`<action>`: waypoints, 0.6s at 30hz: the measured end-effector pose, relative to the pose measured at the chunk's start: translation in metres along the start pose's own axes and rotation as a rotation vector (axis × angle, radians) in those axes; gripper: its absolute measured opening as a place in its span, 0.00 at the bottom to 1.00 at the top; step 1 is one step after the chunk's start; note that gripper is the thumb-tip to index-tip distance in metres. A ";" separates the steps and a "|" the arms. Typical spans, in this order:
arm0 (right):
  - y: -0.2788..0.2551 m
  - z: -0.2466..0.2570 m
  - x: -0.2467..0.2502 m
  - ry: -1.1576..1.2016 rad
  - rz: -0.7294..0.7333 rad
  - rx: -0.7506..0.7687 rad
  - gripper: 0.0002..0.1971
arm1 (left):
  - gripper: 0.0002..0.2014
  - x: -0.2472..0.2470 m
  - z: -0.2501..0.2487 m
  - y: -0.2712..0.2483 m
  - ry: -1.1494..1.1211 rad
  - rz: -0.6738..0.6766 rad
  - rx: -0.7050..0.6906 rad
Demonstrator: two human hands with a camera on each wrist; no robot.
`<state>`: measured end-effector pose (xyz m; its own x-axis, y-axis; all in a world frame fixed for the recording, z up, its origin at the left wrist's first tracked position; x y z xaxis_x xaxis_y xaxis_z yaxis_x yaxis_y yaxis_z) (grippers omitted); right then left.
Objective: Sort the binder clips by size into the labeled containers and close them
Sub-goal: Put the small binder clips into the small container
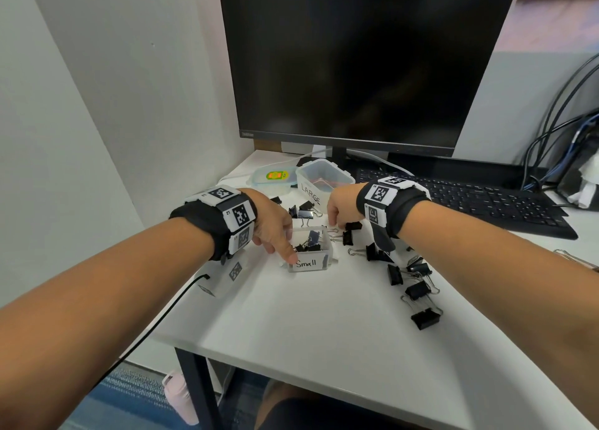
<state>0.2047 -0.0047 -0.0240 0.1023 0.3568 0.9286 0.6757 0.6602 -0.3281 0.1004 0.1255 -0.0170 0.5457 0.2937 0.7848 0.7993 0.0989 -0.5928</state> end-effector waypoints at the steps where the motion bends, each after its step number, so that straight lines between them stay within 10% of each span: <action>1: 0.002 0.001 0.000 0.019 -0.020 -0.006 0.14 | 0.29 0.000 0.000 0.000 -0.003 0.000 -0.003; 18: 0.018 0.016 0.002 0.029 0.046 0.077 0.14 | 0.27 0.001 0.003 0.000 0.012 -0.002 -0.020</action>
<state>0.2054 0.0179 -0.0309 0.1537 0.3697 0.9164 0.6115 0.6929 -0.3821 0.1006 0.1286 -0.0166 0.5474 0.2818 0.7880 0.8050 0.0803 -0.5879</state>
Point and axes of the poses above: each hand's wrist, its own y-axis towards the middle knuckle, its own x-axis out of the back of the hand, z = x × y, the point moved 2 cm from there along y, towards the middle knuckle, and after that the axes turned 3 degrees about -y, right-handed, at the moved point
